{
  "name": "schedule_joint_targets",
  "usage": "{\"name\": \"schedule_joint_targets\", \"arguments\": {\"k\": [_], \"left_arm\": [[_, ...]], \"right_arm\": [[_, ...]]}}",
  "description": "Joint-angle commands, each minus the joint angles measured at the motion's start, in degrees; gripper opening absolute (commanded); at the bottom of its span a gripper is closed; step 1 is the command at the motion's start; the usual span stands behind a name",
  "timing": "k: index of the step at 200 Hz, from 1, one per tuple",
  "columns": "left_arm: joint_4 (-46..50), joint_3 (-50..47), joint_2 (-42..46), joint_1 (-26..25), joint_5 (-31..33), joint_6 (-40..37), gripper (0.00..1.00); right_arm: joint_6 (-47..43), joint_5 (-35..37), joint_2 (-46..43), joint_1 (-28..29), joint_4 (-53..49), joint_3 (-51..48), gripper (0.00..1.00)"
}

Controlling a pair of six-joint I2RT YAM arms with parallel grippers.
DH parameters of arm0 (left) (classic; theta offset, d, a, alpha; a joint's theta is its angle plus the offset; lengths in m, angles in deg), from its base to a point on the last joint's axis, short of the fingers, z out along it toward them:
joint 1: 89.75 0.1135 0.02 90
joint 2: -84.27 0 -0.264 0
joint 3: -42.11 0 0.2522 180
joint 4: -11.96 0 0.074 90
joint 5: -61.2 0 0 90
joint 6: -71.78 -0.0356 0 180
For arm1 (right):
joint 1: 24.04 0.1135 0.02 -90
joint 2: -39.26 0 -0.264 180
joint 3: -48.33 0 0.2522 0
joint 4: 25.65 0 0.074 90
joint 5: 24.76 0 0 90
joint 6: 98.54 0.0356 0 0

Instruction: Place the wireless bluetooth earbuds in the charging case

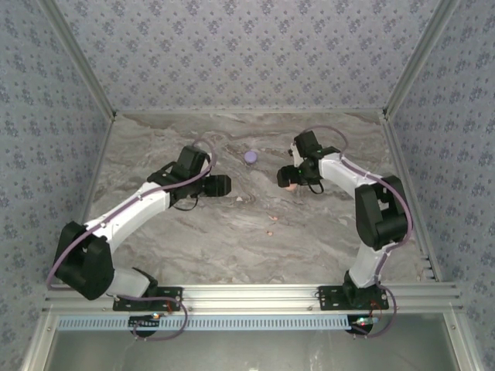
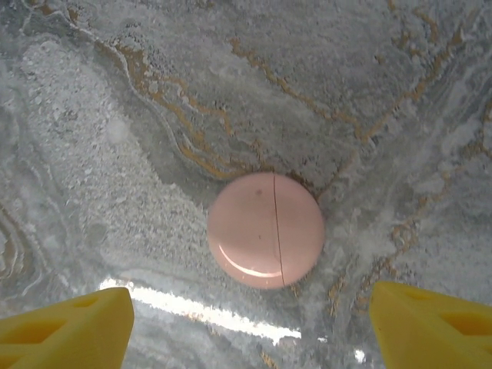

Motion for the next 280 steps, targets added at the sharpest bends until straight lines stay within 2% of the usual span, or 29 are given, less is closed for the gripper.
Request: {"name": "schedule_joint_targets", "arguments": {"k": [1, 38, 86, 181, 221, 280], "left_arm": [[-0.29, -0.24, 1.62, 0.03, 0.99, 0.82, 0.69], [-0.19, -0.81, 2.17, -0.01, 1.53, 0.74, 0.69], [-0.02, -0.89, 1.81, 0.0, 1.79, 0.46, 0.7], [0.69, -0.77, 2.02, 0.04, 1.94, 0.42, 0.7], [0.95, -0.63, 2.37, 0.01, 1.97, 0.46, 0.7], [0.6, -1.55, 2.63, 0.04, 2.05, 0.98, 0.7]], "right_arm": [[-0.37, 5.57, 2.71, 1.25, -3.27, 3.4, 0.83], [1.27, 9.28, 7.25, 2.18, -7.07, 7.58, 0.8], [2.15, 9.57, 10.96, 2.82, -7.96, 9.9, 0.77], [1.13, 7.1, 15.64, 3.74, -9.56, 13.62, 0.64], [-2.75, 5.36, 16.5, 5.26, -10.36, 15.08, 0.54], [-12.01, 2.96, 17.19, 11.36, -10.63, 15.93, 0.54]]}}
